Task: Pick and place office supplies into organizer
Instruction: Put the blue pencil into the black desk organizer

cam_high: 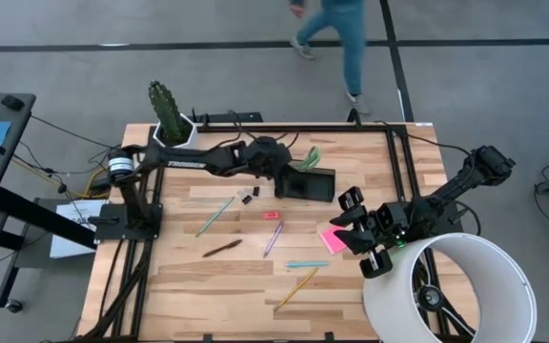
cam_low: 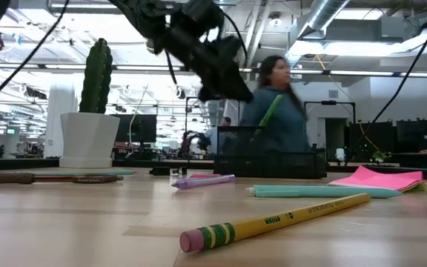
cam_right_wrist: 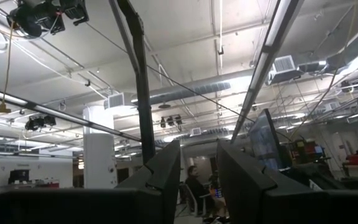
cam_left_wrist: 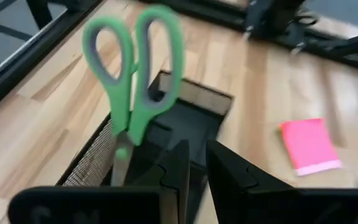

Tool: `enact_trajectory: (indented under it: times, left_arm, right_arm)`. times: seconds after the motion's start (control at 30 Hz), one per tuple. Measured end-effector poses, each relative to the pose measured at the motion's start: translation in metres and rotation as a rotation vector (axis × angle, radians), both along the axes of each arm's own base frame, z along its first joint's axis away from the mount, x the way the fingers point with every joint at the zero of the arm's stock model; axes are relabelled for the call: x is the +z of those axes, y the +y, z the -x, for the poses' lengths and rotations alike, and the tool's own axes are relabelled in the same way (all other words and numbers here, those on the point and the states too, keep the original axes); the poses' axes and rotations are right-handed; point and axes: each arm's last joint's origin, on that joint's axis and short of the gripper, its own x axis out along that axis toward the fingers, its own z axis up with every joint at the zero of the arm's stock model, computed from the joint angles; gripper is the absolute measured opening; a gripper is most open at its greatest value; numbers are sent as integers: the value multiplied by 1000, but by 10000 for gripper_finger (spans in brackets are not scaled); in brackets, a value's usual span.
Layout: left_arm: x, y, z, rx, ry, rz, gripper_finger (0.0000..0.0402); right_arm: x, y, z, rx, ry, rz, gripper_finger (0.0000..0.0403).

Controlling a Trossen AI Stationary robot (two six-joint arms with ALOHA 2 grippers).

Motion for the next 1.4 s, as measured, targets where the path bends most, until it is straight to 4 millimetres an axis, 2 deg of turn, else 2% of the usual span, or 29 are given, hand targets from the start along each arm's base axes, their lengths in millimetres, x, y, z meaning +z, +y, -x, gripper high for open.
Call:
enact_trajectory:
  times: [0.1, 0.3, 0.4, 0.5, 0.6, 0.7, 0.83, 0.93, 1.03, 1.23, 1.3, 1.4]
  left_arm:
    - [32, -6, 16, -6, -50, -6, 43]
    - [89, -24, 68, -28, -51, 24, 43]
    - [106, -39, 93, -58, -22, 70, 43]
    - [108, -56, 112, -97, 79, 105, 43]
    - [103, -76, 130, -121, 234, 168, 43]
    - [89, -95, 145, -116, 461, 216, 43]
    - [71, -116, 163, -88, 775, 212, 43]
    - [59, -128, 169, -53, 938, 205, 46]
    - [40, -139, 173, -52, 1027, 241, 65]
    - [-9, -154, 177, -85, 1046, 294, 131]
    - [-17, -155, 182, -99, 1088, 322, 147]
    - [-18, -154, 191, -47, 1169, 347, 156]
  right_arm:
    - [0, 0, 0, 2, 1, -3, 98]
    - [-2, -1, -2, -4, 25, 5, 98]
    - [-7, -6, -9, -29, 76, 29, 98]
    - [-10, -15, -16, -32, 119, -8, 98]
    - [-12, -22, -22, -21, 150, -69, 98]
    - [-12, -27, -24, -23, 153, -90, 98]
    - [-15, -27, -26, -28, 178, -78, 98]
    - [-16, -28, -27, -32, 192, -71, 98]
    - [-16, -28, -27, -33, 196, -69, 98]
    - [-16, -23, -25, -15, 196, -70, 98]
    - [-16, -22, -24, -8, 197, -69, 98]
    - [-16, -21, -24, -3, 197, -68, 98]
